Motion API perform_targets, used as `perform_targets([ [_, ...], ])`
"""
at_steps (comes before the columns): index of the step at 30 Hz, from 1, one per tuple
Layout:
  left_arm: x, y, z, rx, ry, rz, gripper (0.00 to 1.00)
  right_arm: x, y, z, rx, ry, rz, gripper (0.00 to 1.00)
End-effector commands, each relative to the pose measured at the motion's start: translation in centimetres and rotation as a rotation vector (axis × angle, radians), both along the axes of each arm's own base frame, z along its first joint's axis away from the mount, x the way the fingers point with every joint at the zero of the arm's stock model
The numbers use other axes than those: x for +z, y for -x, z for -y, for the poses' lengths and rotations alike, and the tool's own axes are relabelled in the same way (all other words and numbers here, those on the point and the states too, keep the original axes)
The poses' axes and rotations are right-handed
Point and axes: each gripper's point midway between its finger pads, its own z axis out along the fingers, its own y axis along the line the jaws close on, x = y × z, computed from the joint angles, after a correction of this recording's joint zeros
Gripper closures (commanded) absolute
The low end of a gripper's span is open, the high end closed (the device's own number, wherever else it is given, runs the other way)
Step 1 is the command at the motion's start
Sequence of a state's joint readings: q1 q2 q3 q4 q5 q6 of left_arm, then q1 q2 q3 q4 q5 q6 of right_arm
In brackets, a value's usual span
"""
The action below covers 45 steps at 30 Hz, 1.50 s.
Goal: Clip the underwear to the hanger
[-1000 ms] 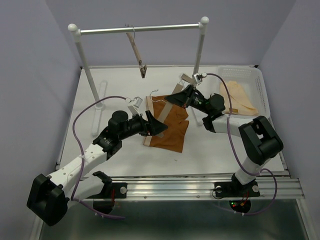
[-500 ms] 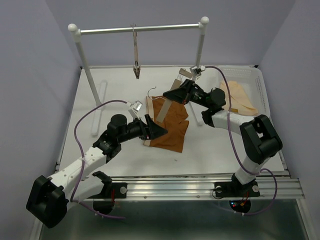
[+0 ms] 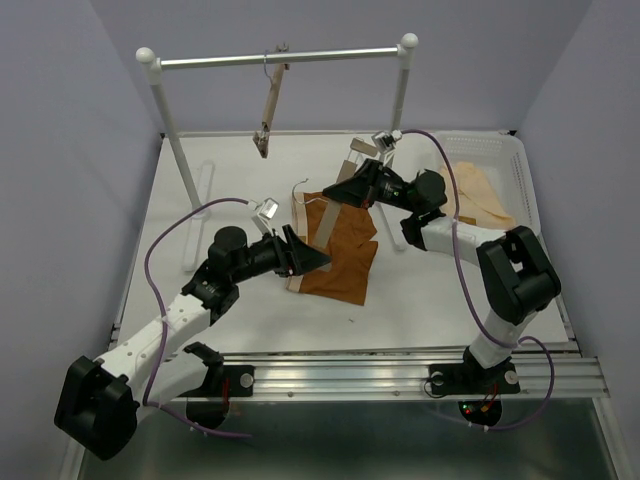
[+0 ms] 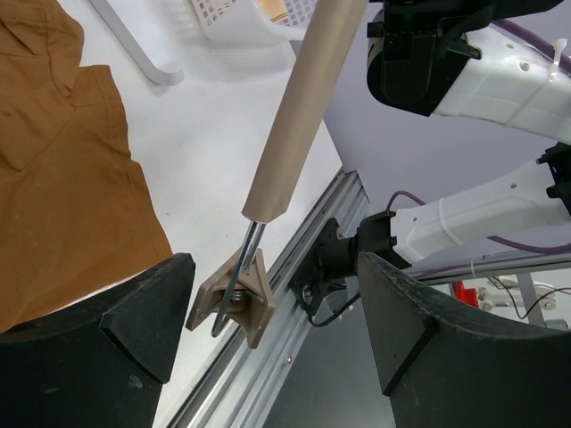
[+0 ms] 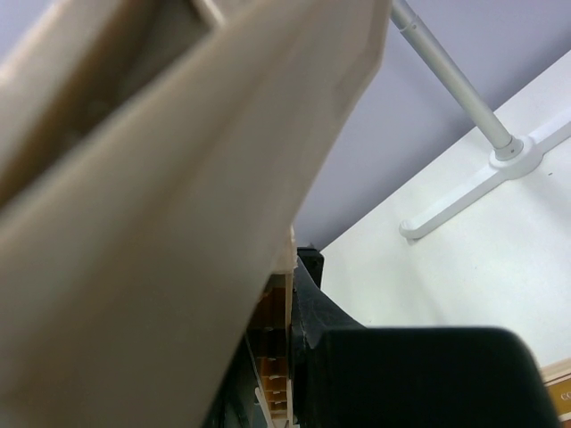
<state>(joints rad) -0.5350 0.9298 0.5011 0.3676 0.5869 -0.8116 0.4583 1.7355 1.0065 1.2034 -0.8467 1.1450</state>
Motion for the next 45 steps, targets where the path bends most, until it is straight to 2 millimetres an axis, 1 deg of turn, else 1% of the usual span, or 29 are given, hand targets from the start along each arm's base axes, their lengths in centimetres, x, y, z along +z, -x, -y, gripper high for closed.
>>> perform_targets([
  [1,1.4,0.7,0.1,-0.041,0.039,0.059,0.17,1.7,-0.3,0.1,-0.015,-0.03,0.069,0.99],
  [3,1.2,0.9,0.2,-0.048,0.04,0.053,0.17,1.4,-0.7,0.2,-0.036,-0.03,0.048,0.99],
  [5,1.2,0.9,0.2,-0.047,0.046,0.053,0.17,1.4,-1.1,0.2,-0.057,-0.035,0.045,0.99],
  [8,1.6,1.0,0.1,-0.045,0.057,0.062,0.18,0.8,-1.6,0.3,-0.089,-0.026,0.018,0.99],
  [12,1.7,1.0,0.0,-0.042,0.06,0.066,0.18,0.4,-1.9,0.4,-0.105,-0.022,0.01,0.99],
  [14,1.8,0.9,0.0,-0.039,0.061,0.068,0.2,0.1,-2.0,0.3,-0.101,-0.012,0.004,0.99],
  [17,1.8,0.8,-0.1,-0.029,0.06,0.066,0.24,0.1,-2.0,0.1,-0.092,-0.002,0.013,0.99],
  [18,1.8,0.7,-0.1,-0.025,0.059,0.063,0.24,0.2,-2.1,0.1,-0.092,0.0,0.013,0.99],
  [21,1.5,0.5,-0.3,-0.01,0.052,0.059,0.31,0.0,-2.2,0.0,-0.09,0.011,0.012,0.99],
  [22,1.5,0.4,-0.4,-0.005,0.051,0.06,0.35,-0.1,-2.2,-0.1,-0.085,0.015,0.015,0.99],
  [23,1.6,0.3,-0.5,0.004,0.052,0.065,0.35,-0.1,-2.2,-0.1,-0.081,0.016,0.014,0.99],
  [24,1.7,0.2,-0.6,0.008,0.053,0.069,0.4,-0.3,-2.2,-0.2,-0.078,0.018,0.008,0.99],
  [25,1.7,0.1,-0.7,0.012,0.052,0.071,0.43,-0.3,-2.2,-0.2,-0.075,0.019,0.007,0.99],
  [27,1.8,0.0,-0.7,0.017,0.053,0.076,0.46,-0.3,-2.3,-0.3,-0.071,0.02,0.002,0.99],
  [29,1.8,-0.1,-0.7,0.013,0.049,0.079,0.52,-0.6,-2.4,-0.3,-0.07,0.022,-0.006,0.99],
  [32,1.6,-0.2,-0.7,0.016,0.044,0.076,0.68,-0.7,-2.4,-0.4,-0.066,0.024,-0.011,0.99],
  [33,1.7,-0.3,-0.7,0.017,0.044,0.076,0.92,-0.7,-2.5,-0.4,-0.068,0.023,-0.01,0.99],
  [34,1.6,-0.4,-0.8,0.022,0.042,0.072,1.0,-0.8,-2.5,-0.4,-0.071,0.024,-0.015,0.99],
  [37,1.3,-0.5,-0.9,0.026,0.038,0.075,1.0,-0.9,-2.6,-0.4,-0.07,0.029,-0.017,0.99],
  [40,1.8,-0.3,-1.1,0.036,0.06,0.105,1.0,-1.0,-2.7,-0.5,-0.066,0.035,-0.017,0.99],
  [42,2.6,-0.3,-1.3,0.049,0.076,0.142,1.0,-1.1,-2.7,-0.6,-0.062,0.038,-0.02,0.99],
  [44,2.5,-0.3,-1.5,0.066,0.069,0.131,1.0,-1.2,-2.7,-0.6,-0.062,0.039,-0.02,0.99],
  [45,2.8,-0.4,-1.6,0.072,0.065,0.134,1.0,-1.2,-2.8,-0.6,-0.063,0.04,-0.022,0.99],
])
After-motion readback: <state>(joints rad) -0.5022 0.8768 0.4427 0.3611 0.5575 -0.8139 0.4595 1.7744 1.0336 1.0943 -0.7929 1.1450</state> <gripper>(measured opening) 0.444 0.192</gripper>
